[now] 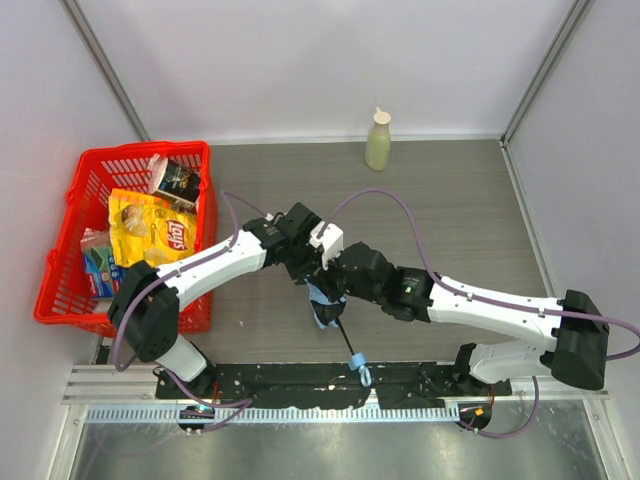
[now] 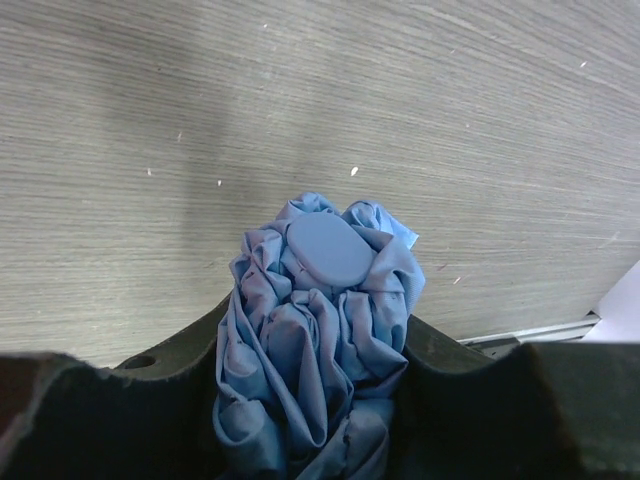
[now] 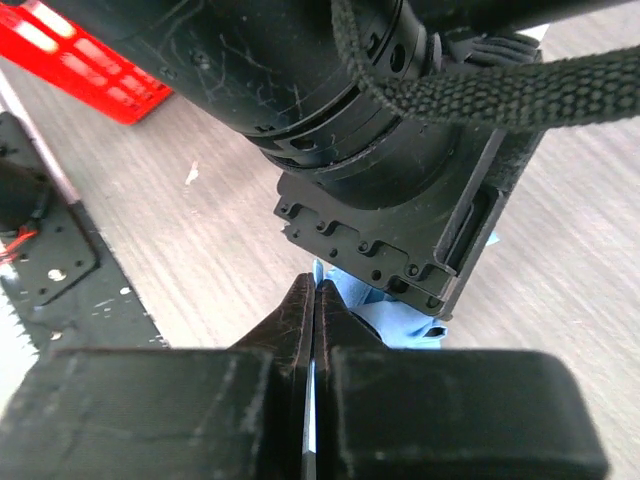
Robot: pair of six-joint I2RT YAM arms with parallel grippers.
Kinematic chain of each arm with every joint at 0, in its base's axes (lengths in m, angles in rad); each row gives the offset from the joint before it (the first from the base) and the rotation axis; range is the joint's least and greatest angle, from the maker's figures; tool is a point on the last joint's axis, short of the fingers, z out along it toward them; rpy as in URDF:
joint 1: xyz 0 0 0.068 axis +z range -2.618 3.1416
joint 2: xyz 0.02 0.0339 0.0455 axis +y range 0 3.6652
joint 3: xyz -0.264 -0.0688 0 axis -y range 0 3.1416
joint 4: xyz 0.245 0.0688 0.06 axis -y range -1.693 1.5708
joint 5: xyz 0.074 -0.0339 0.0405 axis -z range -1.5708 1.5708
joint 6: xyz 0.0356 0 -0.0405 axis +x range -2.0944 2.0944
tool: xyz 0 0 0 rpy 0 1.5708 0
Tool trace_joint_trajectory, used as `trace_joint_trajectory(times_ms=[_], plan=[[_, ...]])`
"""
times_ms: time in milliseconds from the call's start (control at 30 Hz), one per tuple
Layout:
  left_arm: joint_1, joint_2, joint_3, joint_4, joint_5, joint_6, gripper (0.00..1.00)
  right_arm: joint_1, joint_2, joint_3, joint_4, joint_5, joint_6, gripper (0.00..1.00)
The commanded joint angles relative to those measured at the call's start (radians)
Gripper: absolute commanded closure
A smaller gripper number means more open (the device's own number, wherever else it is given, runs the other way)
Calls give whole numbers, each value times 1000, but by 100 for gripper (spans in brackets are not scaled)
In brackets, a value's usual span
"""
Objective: Put away the umbrella
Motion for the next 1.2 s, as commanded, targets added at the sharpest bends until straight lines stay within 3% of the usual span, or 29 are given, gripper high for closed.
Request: trace_joint_trajectory(times_ms=[0, 200, 600, 800, 933, 1167], plan=[[1, -14, 22, 103, -16, -48, 100, 60, -54, 62, 194, 180, -113, 99], [2, -7, 28, 127, 82, -85, 100, 152, -35, 46, 165, 344, -213, 99], [24, -68, 67, 57, 137, -108, 100, 186, 30, -38, 115, 378, -234, 99], [24, -82, 39, 68, 186, -139, 100, 188, 33, -46, 240, 563, -231, 99], [22, -80, 22, 77, 195, -143, 100, 150, -19, -35, 316, 484, -143, 99], [19, -82, 12, 90, 217, -151, 100, 110, -6, -9, 346, 467, -161, 99]])
